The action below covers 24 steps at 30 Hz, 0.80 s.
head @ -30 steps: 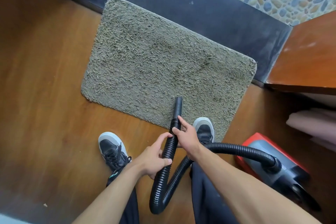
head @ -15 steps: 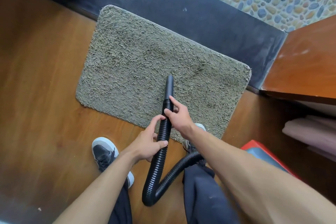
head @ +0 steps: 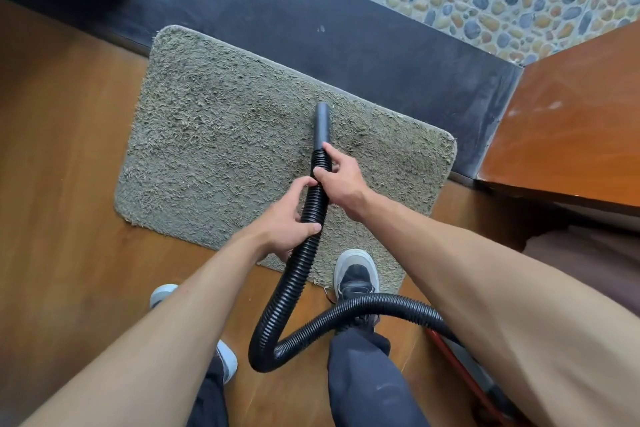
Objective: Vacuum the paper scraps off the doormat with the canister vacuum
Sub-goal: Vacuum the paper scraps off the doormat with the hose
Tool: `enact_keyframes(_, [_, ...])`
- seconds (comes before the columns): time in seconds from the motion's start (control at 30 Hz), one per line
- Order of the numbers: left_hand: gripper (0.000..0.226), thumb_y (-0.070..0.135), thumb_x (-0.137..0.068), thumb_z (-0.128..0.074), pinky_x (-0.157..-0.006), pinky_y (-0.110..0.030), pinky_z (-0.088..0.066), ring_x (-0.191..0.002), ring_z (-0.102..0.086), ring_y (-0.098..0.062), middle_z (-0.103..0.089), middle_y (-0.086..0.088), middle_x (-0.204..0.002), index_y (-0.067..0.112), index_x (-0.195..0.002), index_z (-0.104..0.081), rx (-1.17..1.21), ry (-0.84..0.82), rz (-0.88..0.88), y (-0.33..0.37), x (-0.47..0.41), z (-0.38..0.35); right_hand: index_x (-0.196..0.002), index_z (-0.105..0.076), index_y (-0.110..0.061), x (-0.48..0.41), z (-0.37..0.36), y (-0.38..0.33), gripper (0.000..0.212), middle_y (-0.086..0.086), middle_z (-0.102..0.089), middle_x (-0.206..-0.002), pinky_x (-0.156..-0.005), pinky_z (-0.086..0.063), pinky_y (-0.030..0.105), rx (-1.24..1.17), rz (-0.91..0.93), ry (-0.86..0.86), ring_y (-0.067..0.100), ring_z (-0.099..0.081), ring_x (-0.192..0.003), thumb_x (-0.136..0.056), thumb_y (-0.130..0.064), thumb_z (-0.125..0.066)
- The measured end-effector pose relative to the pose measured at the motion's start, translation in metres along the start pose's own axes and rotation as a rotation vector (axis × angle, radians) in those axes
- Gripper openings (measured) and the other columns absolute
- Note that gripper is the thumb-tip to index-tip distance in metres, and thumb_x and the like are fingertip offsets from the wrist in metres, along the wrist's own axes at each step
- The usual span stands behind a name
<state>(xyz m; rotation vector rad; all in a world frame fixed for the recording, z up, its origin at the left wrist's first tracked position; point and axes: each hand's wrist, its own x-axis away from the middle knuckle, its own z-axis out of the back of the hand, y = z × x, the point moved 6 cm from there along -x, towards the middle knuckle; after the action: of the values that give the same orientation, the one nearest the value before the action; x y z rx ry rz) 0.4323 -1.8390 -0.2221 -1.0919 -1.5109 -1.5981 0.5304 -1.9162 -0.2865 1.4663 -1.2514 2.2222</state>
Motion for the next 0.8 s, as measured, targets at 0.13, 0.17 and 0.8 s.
enact_keyframes(0.13, [0.068, 0.011, -0.094, -0.059, -0.062, -0.055, -0.061, -0.086, -0.071, -0.037, -0.066, -0.024, -0.098, 0.055, -0.132, -0.025, -0.074, 0.011, -0.008, 0.009, -0.004, -0.011, -0.148, -0.041, -0.028, 0.000, 0.021, 0.007, 0.063, 0.002, -0.062, -0.103, -0.087, -0.055, 0.042, -0.042, -0.004, 0.033, 0.015, -0.060, -0.085, -0.090, -0.010, -0.057])
enact_keyframes(0.17, [0.067, 0.011, -0.094, -0.059, -0.062, -0.058, -0.060, -0.089, -0.071, -0.039, -0.065, -0.025, -0.100, 0.056, -0.131, -0.025, -0.085, 0.008, -0.010, 0.013, -0.005, -0.013, -0.148, -0.041, -0.028, 0.001, 0.026, 0.008, 0.063, 0.001, -0.063, -0.101, -0.086, -0.055, 0.042, -0.064, -0.014, 0.038, 0.015, -0.060, -0.083, -0.091, -0.010, -0.057])
enact_keyframes(0.8, [0.068, 0.008, -0.096, -0.059, -0.051, -0.037, -0.057, -0.066, -0.066, -0.014, -0.062, -0.003, -0.079, 0.047, -0.141, -0.027, 0.003, -0.031, -0.006, 0.022, 0.006, 0.009, -0.149, -0.039, -0.027, 0.005, 0.013, -0.010, 0.077, 0.013, -0.065, -0.125, -0.097, -0.052, 0.052, 0.025, -0.023, 0.043, 0.023, -0.064, -0.102, -0.073, -0.032, -0.056])
